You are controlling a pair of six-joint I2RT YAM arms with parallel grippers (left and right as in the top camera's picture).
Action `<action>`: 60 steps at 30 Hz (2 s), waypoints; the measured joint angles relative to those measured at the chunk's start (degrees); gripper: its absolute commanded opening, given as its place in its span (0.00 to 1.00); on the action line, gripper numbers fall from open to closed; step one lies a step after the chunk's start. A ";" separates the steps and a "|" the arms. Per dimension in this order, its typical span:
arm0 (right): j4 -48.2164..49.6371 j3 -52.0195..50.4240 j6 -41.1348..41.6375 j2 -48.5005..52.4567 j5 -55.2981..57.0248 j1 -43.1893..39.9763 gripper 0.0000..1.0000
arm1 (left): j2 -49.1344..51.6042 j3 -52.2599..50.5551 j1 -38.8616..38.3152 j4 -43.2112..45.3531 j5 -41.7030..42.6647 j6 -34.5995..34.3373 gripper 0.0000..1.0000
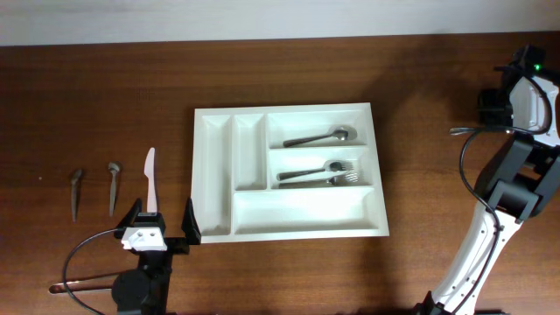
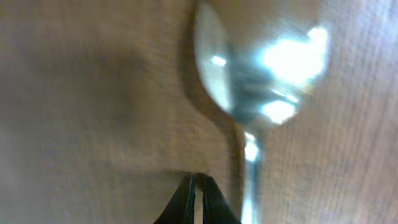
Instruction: Pack container
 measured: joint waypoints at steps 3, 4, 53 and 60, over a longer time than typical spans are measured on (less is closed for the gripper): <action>1.20 4.68 -2.67 1.29 -0.04 0.00 0.04 | 0.00 0.00 -0.02 0.00 0.00 0.02 0.99; 1.25 6.82 -3.89 1.68 -0.04 0.00 0.04 | 0.02 0.00 -0.02 0.00 0.00 0.00 0.99; -23.47 12.94 -10.84 1.90 -4.55 -3.13 0.92 | 0.00 0.00 -0.02 0.00 0.00 0.00 0.99; -19.85 10.08 -10.43 1.90 -4.61 -3.13 0.89 | 0.02 0.00 -0.02 0.00 0.00 0.00 0.99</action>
